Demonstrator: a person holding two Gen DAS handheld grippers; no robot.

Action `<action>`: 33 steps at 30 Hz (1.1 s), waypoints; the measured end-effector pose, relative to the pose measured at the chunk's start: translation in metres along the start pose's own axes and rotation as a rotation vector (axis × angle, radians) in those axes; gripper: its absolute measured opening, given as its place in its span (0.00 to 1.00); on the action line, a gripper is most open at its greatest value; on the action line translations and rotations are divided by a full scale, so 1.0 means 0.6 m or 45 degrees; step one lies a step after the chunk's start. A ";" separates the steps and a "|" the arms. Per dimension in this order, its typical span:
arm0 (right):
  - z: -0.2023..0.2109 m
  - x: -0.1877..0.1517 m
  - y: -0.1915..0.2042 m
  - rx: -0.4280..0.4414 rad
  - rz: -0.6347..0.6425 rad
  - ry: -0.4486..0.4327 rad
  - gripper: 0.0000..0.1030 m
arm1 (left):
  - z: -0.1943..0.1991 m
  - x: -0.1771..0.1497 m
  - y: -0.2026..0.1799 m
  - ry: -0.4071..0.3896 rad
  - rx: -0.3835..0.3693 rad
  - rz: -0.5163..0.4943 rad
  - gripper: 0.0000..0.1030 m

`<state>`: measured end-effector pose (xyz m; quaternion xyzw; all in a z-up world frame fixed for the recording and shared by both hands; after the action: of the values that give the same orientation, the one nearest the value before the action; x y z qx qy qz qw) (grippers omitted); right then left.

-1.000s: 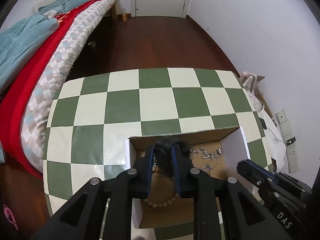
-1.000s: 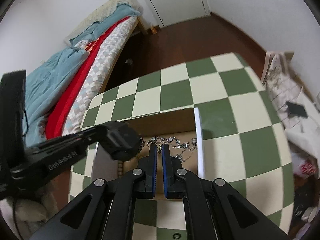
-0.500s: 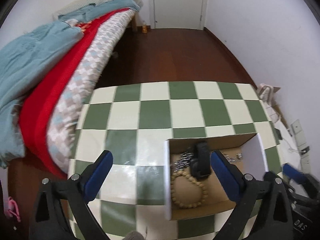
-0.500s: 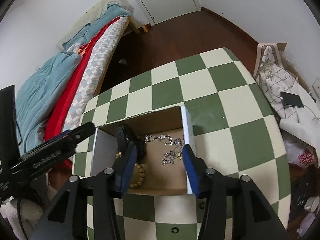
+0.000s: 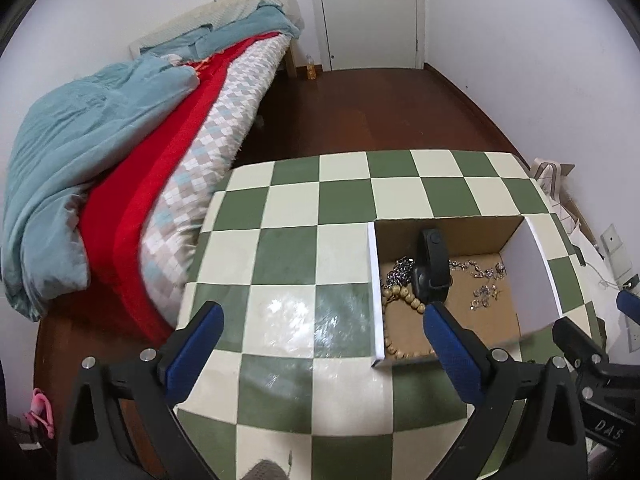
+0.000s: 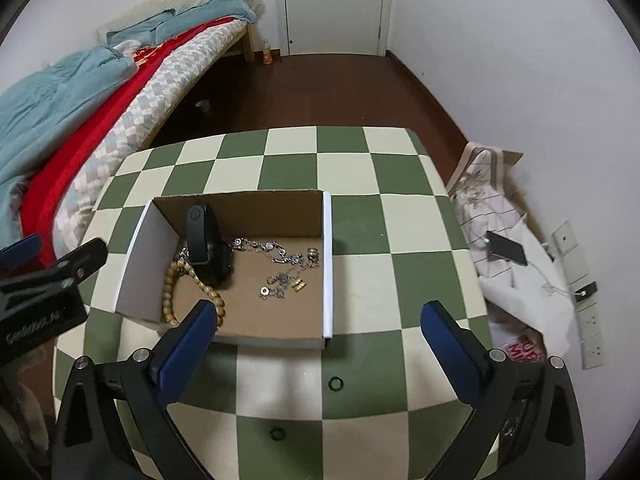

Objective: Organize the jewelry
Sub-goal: 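Lift both open grippers up and away from the white box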

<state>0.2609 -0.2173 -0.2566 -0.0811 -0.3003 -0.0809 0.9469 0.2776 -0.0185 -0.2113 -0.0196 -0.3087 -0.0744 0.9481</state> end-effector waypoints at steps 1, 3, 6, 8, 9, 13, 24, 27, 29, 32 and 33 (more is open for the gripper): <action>0.005 -0.003 -0.002 -0.002 0.000 -0.002 1.00 | 0.006 -0.002 0.000 -0.006 -0.005 0.002 0.99; 0.016 -0.008 -0.005 -0.007 -0.002 -0.005 1.00 | 0.026 -0.005 0.000 -0.027 -0.014 0.016 0.99; 0.038 -0.015 -0.012 -0.016 -0.009 -0.021 1.00 | 0.056 -0.009 -0.001 -0.061 -0.023 0.035 0.99; 0.056 -0.016 -0.018 -0.028 -0.010 -0.037 1.00 | 0.077 -0.009 -0.004 -0.082 -0.037 0.046 0.99; 0.067 -0.017 -0.021 -0.031 -0.011 -0.050 1.00 | 0.090 -0.010 -0.006 -0.094 -0.048 0.053 0.99; 0.118 -0.018 -0.034 -0.049 -0.015 -0.108 1.00 | 0.135 -0.007 -0.015 -0.148 -0.074 0.060 0.99; 0.269 -0.021 -0.065 -0.060 -0.059 -0.280 1.00 | 0.256 -0.009 -0.033 -0.274 -0.115 0.048 0.99; 0.303 -0.024 -0.071 -0.067 -0.065 -0.318 1.00 | 0.274 -0.013 -0.037 -0.284 -0.121 0.040 0.99; 0.319 -0.028 -0.074 -0.059 -0.074 -0.328 1.00 | 0.281 -0.018 -0.039 -0.282 -0.121 0.033 0.99; 0.344 -0.035 -0.080 -0.045 -0.089 -0.348 1.00 | 0.287 -0.026 -0.040 -0.293 -0.117 0.043 0.99; 0.349 -0.037 -0.081 -0.040 -0.094 -0.353 1.00 | 0.285 -0.028 -0.040 -0.296 -0.106 0.047 0.99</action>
<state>0.1166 -0.2201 -0.0956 -0.0954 -0.4295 -0.1083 0.8914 0.1606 -0.0259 -0.0832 -0.0730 -0.4128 -0.0667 0.9054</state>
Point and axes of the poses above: each gripper's, at about its wrist camera, not at the fingertips, and z roughly against the way its jaws point, y to its left, x to its top, the point moved 10 cm from there along -z, roughly the way its jaws point, and after that the axes turned 7 degrees about -x, right-handed, at the moved point
